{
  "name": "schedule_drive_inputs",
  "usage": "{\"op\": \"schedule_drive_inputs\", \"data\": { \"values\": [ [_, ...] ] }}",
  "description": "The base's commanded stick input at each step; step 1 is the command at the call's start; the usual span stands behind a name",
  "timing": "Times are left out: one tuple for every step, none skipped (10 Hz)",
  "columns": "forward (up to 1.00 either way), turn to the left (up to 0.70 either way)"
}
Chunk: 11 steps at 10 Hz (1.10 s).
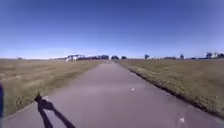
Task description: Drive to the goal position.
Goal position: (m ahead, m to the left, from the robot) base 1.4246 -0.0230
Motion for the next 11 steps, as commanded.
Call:
{"op": "schedule_drive_inputs", "data": {
  "values": [
    [0.7, 0.0],
    [0.7, 0.0],
    [0.7, 0.0],
    [0.7, 0.0],
    [0.7, 0.0],
    [0.7, 0.0],
    [0.7, 0.0],
    [0.7, 0.0],
    [0.7, 0.0],
    [0.7, 0.0],
    [0.7, 0.0]
  ]
}}
